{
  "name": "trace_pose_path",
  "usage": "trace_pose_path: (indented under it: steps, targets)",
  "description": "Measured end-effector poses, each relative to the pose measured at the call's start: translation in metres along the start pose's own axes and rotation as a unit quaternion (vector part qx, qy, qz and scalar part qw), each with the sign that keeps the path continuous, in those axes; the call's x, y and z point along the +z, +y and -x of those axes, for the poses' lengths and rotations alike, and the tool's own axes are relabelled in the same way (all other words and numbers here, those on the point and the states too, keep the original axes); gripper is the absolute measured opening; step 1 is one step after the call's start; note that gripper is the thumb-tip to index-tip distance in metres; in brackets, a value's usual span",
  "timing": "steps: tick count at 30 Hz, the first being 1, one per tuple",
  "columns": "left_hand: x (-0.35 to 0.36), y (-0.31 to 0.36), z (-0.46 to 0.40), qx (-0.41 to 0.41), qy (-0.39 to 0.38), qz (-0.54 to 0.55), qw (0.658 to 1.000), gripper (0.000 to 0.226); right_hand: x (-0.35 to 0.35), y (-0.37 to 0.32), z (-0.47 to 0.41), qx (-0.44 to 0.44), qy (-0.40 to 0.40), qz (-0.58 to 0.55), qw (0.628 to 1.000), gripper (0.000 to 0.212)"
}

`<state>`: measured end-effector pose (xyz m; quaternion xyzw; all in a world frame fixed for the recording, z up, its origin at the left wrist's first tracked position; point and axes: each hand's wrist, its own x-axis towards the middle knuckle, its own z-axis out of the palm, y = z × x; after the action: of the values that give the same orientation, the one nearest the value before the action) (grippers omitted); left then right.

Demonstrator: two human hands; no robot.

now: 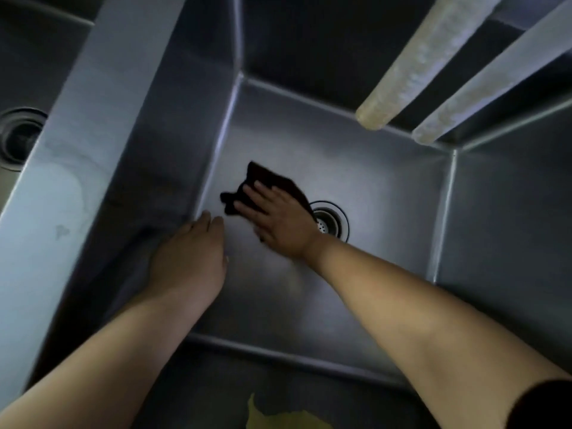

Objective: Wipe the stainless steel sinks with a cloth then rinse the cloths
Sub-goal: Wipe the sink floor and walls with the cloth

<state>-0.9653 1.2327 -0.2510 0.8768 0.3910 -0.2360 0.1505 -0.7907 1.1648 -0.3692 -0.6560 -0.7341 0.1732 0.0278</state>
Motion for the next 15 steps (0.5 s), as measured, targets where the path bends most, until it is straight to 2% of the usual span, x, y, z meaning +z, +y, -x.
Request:
trace_pose_path:
  steps: [7,12,15]
  targets:
    - [0.002,0.002,-0.01,0.012,0.014,-0.029,0.999,0.052,-0.028,0.079,-0.016,0.17,0.046,0.038,0.984,0.057]
    - [-0.002,0.005,-0.011,0.018,0.028,-0.024,0.999,0.037,-0.03,0.112,0.049,0.302,0.046,0.016,0.952,0.067]
    - [-0.002,0.007,-0.011,0.02,0.015,-0.024,0.999,0.041,-0.023,0.102,0.105,0.354,0.031,0.001,0.935,0.071]
